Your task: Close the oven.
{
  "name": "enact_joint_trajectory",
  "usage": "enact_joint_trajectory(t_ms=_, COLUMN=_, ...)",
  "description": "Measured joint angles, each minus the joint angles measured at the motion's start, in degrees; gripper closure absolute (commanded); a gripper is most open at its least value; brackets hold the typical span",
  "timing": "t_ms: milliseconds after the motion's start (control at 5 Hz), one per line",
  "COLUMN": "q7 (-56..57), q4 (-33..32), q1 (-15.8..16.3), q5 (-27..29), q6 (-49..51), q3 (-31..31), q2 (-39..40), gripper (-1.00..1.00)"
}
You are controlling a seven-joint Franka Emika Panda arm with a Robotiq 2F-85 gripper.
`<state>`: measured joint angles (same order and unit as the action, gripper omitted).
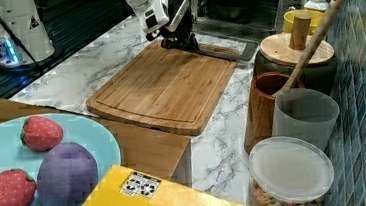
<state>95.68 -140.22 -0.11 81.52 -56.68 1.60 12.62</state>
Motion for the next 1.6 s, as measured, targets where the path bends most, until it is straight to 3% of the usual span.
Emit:
enact_joint_trajectory(t_ms=400, q7=-0.06, q4=3.58, q1=0.23, q5=-1.12, q6=0.45, q3=0.72, q2=0.18, gripper=1.00)
enact_joint_trajectory(t_ms=800, q7=-5.48, q4=8.62, q1=0.58, q5=-15.67, q6=4.90, q3=0.98, q2=3.39, gripper=1.00)
enact_joint_trajectory(t_ms=1000, q7=-9.57, q4=11.08, q1=0.63, q5=-18.74, q6=4.84, q3=1.13, q2=6.13, gripper=1.00)
enact_joint_trajectory(t_ms=1600, q7=-12.14, q4=11.08, q1=-0.47, q5=-13.37, q6=8.00, q3=1.02, q2=7.39, gripper=1.00)
